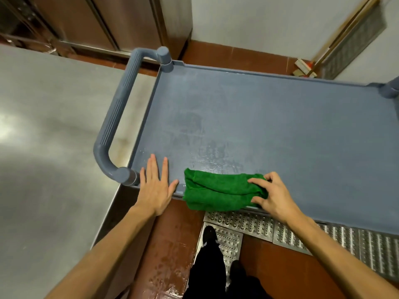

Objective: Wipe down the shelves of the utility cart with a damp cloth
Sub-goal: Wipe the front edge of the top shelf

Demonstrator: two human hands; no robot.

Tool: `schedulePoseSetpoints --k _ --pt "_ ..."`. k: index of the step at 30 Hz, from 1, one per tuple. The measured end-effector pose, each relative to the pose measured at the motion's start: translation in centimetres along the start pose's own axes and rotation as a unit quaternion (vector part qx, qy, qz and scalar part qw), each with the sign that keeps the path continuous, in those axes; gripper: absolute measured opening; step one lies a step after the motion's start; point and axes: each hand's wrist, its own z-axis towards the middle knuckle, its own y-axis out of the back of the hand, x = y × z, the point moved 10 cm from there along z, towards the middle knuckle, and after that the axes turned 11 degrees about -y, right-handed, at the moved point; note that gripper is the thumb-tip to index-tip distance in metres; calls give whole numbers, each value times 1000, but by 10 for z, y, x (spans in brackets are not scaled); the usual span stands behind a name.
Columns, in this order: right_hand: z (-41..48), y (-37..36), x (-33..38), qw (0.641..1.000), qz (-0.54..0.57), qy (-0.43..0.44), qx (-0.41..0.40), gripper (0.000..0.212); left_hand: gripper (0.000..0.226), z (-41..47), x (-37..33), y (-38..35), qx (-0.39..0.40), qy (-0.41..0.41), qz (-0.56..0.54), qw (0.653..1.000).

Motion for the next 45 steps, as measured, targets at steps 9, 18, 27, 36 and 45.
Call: schedulePoseSetpoints --k 9,18,27,36,45 --pt "15 -33 79 996 -5 92 0 55 81 -1 0 2 -17 5 -8 1000" --pt "28 -59 137 991 18 129 14 56 69 -8 1 15 -45 13 -126 991" --pt "-2 -55 126 992 -21 81 93 89 28 9 38 103 -194 -134 -38 971" --pt "-4 -87 156 994 -44 97 22 89 39 15 64 92 -171 -72 -148 971" --pt "28 -97 200 979 -65 167 97 70 39 10 68 101 -204 -36 -248 946"
